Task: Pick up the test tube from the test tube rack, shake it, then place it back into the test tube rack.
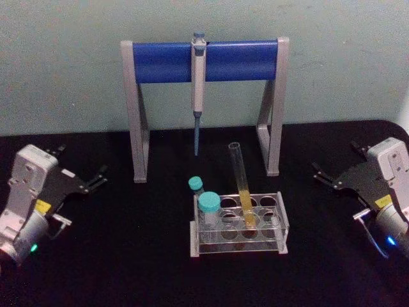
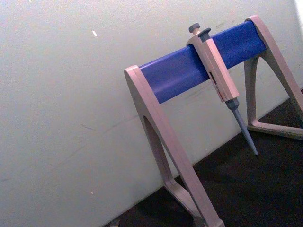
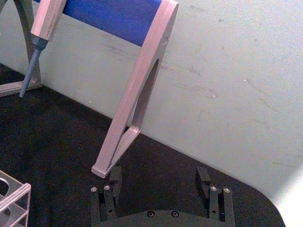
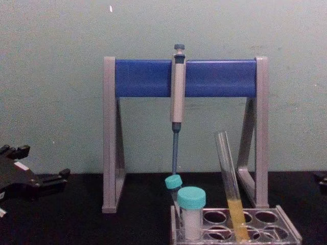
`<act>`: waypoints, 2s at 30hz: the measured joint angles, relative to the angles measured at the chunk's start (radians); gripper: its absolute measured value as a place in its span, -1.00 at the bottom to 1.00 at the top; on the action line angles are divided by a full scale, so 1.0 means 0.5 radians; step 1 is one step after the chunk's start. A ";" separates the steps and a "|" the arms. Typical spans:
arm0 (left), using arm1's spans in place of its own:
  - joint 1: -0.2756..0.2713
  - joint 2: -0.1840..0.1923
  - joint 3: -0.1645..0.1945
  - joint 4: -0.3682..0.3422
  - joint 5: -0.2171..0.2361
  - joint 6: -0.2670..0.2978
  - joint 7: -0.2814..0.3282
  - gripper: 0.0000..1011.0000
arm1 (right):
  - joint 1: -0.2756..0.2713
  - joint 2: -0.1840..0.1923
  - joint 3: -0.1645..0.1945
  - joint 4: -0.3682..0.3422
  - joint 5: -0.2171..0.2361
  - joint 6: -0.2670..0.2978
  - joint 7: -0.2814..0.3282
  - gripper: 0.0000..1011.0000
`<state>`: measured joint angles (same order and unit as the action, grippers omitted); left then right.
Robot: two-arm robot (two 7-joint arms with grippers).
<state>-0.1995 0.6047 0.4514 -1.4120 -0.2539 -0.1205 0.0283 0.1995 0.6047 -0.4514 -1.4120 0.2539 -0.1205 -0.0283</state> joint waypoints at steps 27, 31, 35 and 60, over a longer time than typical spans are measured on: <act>0.000 0.000 0.000 0.000 0.000 0.000 0.000 0.98 | 0.000 0.000 0.000 0.000 0.000 0.000 0.000 0.98; 0.000 0.000 0.000 0.000 0.000 0.000 0.000 0.98 | 0.000 0.000 0.000 0.000 0.000 0.000 0.000 0.98; 0.000 0.000 0.000 0.000 0.000 0.000 0.000 0.98 | 0.000 0.000 0.000 0.000 0.000 0.000 0.000 0.98; 0.000 0.000 0.000 0.000 0.000 0.000 0.000 0.98 | -0.044 -0.053 0.124 -0.044 0.086 -0.136 0.138 0.98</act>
<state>-0.1995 0.6047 0.4514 -1.4120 -0.2539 -0.1205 0.0283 0.1776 0.5780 -0.3895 -1.4339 0.2967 -0.1885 0.0409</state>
